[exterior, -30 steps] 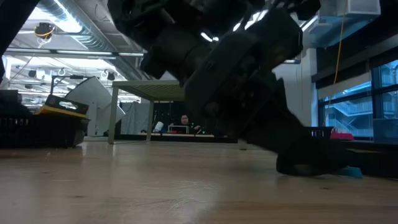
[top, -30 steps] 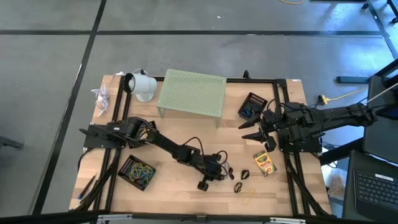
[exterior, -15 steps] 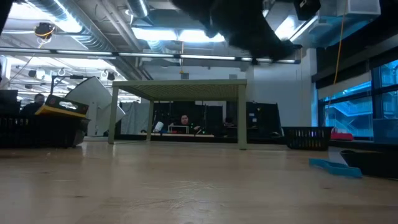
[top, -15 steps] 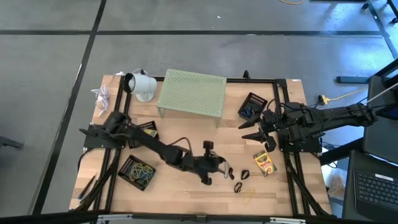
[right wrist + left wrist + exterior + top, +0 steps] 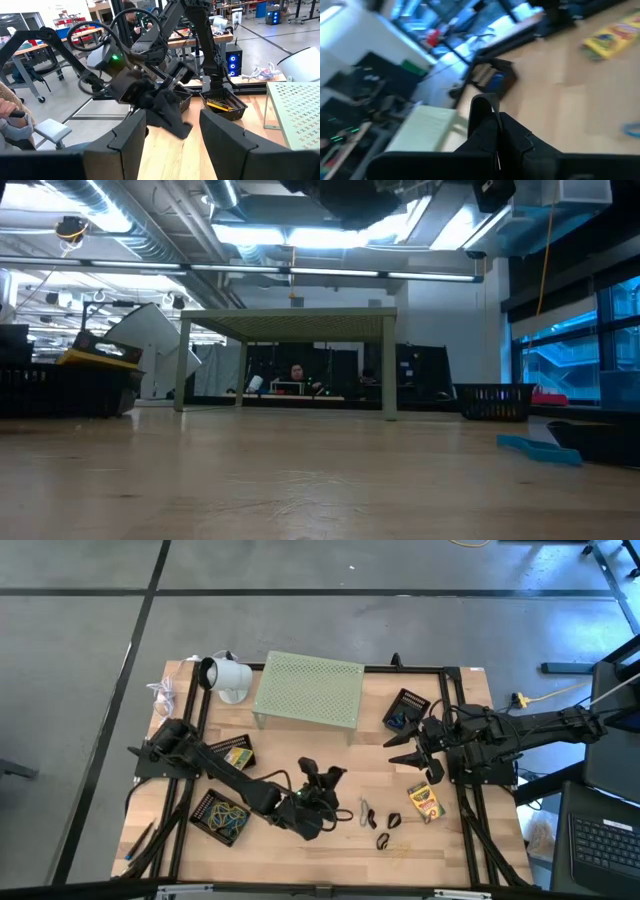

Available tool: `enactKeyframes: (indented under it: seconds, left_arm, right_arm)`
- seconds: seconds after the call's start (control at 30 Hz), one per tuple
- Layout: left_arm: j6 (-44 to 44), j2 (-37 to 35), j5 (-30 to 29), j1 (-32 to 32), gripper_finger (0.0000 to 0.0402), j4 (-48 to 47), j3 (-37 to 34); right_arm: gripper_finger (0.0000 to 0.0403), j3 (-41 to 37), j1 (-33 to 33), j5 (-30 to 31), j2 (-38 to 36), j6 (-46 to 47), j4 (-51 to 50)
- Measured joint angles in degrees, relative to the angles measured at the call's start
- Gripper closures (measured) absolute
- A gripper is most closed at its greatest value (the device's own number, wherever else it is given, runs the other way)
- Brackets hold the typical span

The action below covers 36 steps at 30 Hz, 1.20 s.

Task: Pick & Place Office Desk Supplies
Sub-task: Put the black rubber band into the bottom black bin

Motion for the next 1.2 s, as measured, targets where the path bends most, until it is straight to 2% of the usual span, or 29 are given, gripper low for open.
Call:
enactKeyframes:
  seconds: [0.3,0.4,0.53,0.67,0.77,0.87,1.03,1.2]
  left_arm:
    - [-9.0,0.0,16.3,1.3,0.0399,-5.4,0.0]
    - [-13.5,0.0,20.5,1.8,0.0398,-9.0,0.0]
    - [-19.0,0.0,30.4,2.1,0.0399,-16.3,0.0]
    - [-25.6,-0.5,42.4,2.2,0.0398,-28.6,0.0]
    - [-33.8,-2.2,51.8,1.8,0.0399,-38.4,0.0]
    - [-42.7,-4.4,58.6,0.7,0.0399,-48.3,0.0]
    - [-56.4,-8.2,66.2,-3.5,0.0398,-65.2,0.1]
    - [-65.5,-10.4,68.1,-9.5,0.0398,-81.4,-0.1]
  right_arm:
    - [0.0211,0.0,0.0,0.0,0.0,0.0,0.0]
    - [0.0211,0.0,0.0,0.0,0.0,0.0,0.0]
    - [0.0211,0.0,0.0,0.0,0.0,0.0,0.0]
    - [0.0211,0.0,0.0,0.0,0.0,0.0,0.0]
    - [0.0211,0.0,0.0,0.0,0.0,0.0,0.0]
    - [0.0212,0.0,0.0,0.0,0.0,0.0,0.0]
    - [0.0212,0.0,0.0,0.0,0.0,0.0,0.0]
    - [0.0212,0.0,0.0,0.0,0.0,0.0,0.0]
